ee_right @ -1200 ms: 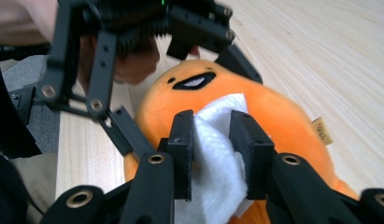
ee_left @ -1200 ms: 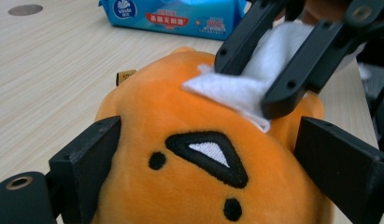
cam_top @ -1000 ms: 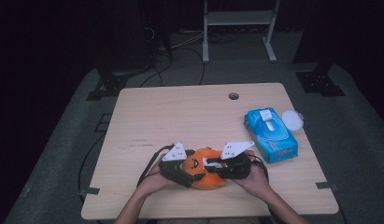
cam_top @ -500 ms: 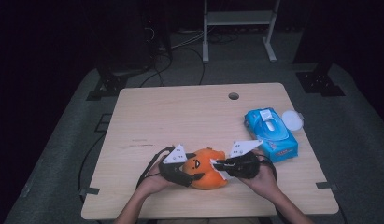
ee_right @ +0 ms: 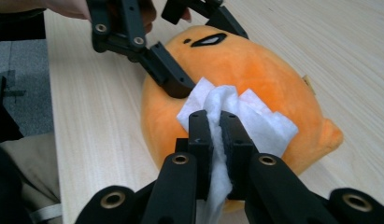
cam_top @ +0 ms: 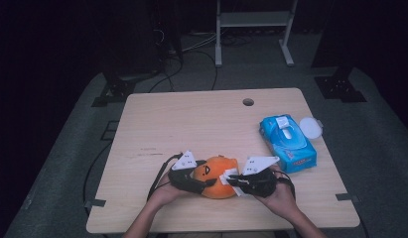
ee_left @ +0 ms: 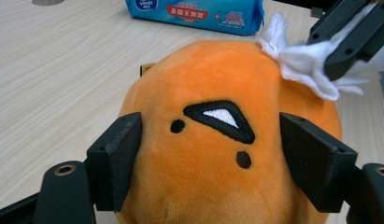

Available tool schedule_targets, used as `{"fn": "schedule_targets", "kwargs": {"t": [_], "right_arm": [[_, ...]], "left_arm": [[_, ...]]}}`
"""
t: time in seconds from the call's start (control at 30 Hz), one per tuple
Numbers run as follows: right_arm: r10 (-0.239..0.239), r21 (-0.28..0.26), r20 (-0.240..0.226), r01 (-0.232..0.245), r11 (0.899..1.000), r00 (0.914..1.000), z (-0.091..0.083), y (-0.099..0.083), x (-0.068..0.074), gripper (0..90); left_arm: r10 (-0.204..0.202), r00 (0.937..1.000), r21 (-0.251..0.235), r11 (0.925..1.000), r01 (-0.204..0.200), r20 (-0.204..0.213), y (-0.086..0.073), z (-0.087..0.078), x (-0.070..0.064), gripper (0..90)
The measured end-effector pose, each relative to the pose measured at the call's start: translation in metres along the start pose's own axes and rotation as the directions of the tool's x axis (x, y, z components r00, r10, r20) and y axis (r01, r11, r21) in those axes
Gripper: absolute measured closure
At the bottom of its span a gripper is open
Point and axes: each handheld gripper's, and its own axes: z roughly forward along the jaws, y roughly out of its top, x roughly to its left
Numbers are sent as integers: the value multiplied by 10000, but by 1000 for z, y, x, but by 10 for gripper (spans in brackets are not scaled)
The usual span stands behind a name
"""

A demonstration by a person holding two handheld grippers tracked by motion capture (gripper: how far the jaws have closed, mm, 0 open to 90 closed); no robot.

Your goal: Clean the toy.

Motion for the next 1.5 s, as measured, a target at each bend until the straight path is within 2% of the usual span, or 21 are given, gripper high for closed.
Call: {"fn": "schedule_targets", "kwargs": {"t": [0.07, 0.2, 0.23, 0.27, 0.37, 0.4, 0.47, 0.57, 0.63, 0.67, 0.77, 0.87, 0.93, 0.97, 1.03, 1.07, 1.17, 1.27, 1.37, 1.43, 1.5], "right_arm": [[211, -196, 132, -208, 9996, 9997, -1, -3, -8, 831], [291, -420, 74, -288, 9987, 9995, -3, -4, -9, 802], [297, -493, 88, -292, 9984, 9995, -2, -4, -8, 771], [289, -664, -57, -292, 9974, 9996, 2, -3, -8, 690], [75, -503, -186, -84, 9987, 9998, 9, -4, -8, 627], [75, -503, -186, -84, 9987, 9998, 9, -4, -8, 627], [120, -401, -50, -122, 9991, 9999, 15, -9, -7, 645], [422, -369, 3, -421, 9984, 9991, 14, -9, -9, 707], [847, -250, 110, -844, 9961, 9963, 10, -10, -18, 788], [847, -250, 110, -844, 9961, 9963, 10, -10, -18, 788], [1076, -198, 279, -1070, 9941, 9938, 3, -11, -25, 812], [1284, -320, 242, -1276, 9913, 9914, -1, -10, -24, 816], [1126, -426, 129, -1120, 9928, 9936, -2, -6, -17, 817], [835, -496, -176, -843, 9952, 9964, 0, -2, -6, 817], [698, -500, -279, -712, 9962, 9972, 1, 0, -3, 817], [285, -419, -289, -297, 9987, 9992, 4, 2, 4, 817], [244, -408, -271, -254, 9988, 9993, 3, 1, 1, 816], [586, -287, 161, -581, 9979, 9981, -6, -9, -14, 817], [906, -310, 284, -897, 9955, 9955, -14, -15, -21, 817], [884, -367, 165, -878, 9955, 9959, -13, -13, -17, 817], [542, -359, -80, -545, 9979, 9985, -6, -6, -7, 816]], "left_arm": [[24, 9999, -23, 10000, -24, 133, 2, -1, 0, 209], [79, 9997, -46, 10000, -78, 249, 3, 0, -2, 195], [149, 9995, 2, 9999, -149, 294, 3, 1, -2, 195], [160, 9995, 42, 9999, -162, 288, 3, 1, -3, 196], [290, 9987, 165, 9994, -297, 419, 4, 0, -5, 194], [290, 9987, 165, 9994, -297, 419, 4, 0, -5, 183], [693, 9947, 295, 9970, -718, 762, 8, -4, -5, 144], [787, 9926, 192, 9965, -808, 929, 9, -9, -3, 125], [1163, 9884, 214, 9927, -1189, 972, 8, -12, -3, 167], [1163, 9884, 214, 9927, -1189, 972, 8, -12, -3, 192], [979, 9937, 231, 9948, -993, 554, 9, -8, -3, 252], [844, 9955, 175, 9962, -852, 440, 7, -6, -2, 267], [604, 9975, 45, 9982, -606, 365, 5, -4, 1, 267], [428, 9987, -19, 9991, -428, 262, 4, -4, 3, 269], [330, 9992, -27, 9995, -330, 231, 3, -5, 4, 270], [275, 9993, -19, 9996, -274, 252, 3, -5, 6, 278], [99, 9993, -88, 9999, -96, 350, 1, -7, 9, 289], [-291, 9986, -205, 9993, 301, 434, -1, -8, 15, 289], [-365, 9985, -244, 9990, 375, 402, -1, -6, 15, 288], [-377, 9986, -247, 9990, 386, 368, 0, -5, 15, 285], [-510, 9983, -283, 9983, 518, 278, 1, -3, 14, 282]]}}
